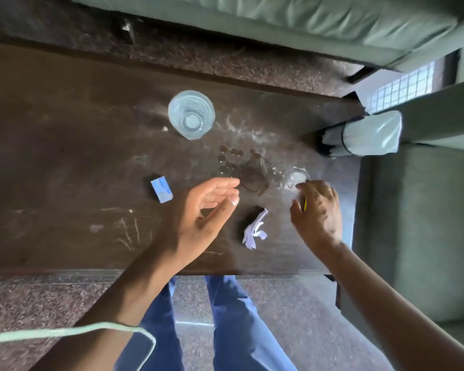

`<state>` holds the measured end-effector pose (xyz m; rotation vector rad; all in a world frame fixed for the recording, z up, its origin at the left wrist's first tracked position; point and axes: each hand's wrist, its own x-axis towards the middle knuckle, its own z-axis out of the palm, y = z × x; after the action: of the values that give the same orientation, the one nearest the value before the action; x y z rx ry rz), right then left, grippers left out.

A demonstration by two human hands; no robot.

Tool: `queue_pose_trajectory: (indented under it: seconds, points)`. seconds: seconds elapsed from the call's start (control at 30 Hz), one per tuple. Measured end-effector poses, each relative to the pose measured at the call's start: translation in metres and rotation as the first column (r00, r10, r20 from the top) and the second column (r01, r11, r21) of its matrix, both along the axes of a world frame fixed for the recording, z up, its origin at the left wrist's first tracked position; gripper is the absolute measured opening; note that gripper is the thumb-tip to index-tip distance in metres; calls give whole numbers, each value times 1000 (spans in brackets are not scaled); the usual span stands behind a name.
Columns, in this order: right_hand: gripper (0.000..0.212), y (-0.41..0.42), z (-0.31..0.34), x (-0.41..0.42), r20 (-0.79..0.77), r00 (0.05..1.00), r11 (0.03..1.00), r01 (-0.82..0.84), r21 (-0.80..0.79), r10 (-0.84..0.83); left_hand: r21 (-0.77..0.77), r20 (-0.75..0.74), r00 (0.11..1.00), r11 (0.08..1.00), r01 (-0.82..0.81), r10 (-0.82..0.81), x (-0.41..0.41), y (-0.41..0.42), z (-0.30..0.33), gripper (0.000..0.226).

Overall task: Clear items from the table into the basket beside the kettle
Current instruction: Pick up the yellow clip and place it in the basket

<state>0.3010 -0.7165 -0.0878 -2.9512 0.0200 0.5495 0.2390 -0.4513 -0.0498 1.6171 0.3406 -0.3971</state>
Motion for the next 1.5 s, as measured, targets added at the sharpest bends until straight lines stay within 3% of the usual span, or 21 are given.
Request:
queue_pose_trajectory:
  seconds: [0.17,0.33,0.53,0.63,0.83,1.0,1.2,1.27,1.33,1.43,1.5]
  points:
    - [39,-26,-22,8,-29,984,984,176,17,-175,-32,-53,997,998,58,-60,6,-44,-19,40]
    - [49,-31,-28,11,-100,953,943,299,149,-286,-38,-98,992,996,76,-79,7,-67,-32,50]
    - [34,-33,-21,11,-44,950,940,313,138,-310,18,-153,984,996,90,-86,10,-76,-38,58]
    - [32,-24,-4,6,-48,953,910,300,287,-299,22,-151,986,997,73,-69,11,-76,-44,65]
    - [24,20,25,-11,-221,932,684,362,634,-288,-1,-186,981,999,-51,50,16,-79,-40,46]
    - [29,59,30,-21,-306,922,557,388,734,-238,-60,-253,945,972,-228,206,17,-76,-42,29]
    - [33,83,28,-30,-400,902,410,431,804,-164,-45,-186,909,921,-387,372,12,-63,-30,18]
    - [29,81,27,-32,-351,922,477,385,790,-162,-70,-207,895,907,-415,394,13,-58,-26,19]
    - [22,74,24,-32,-225,959,671,283,686,-175,-121,-219,890,894,-432,401,14,-50,-24,19]
    - [22,63,16,-33,-101,992,916,112,385,-79,-93,-154,894,895,-436,420,14,-34,-28,19]
    - [41,59,9,-37,-180,984,984,28,177,4,-50,-105,898,899,-435,428,14,-24,-32,18]
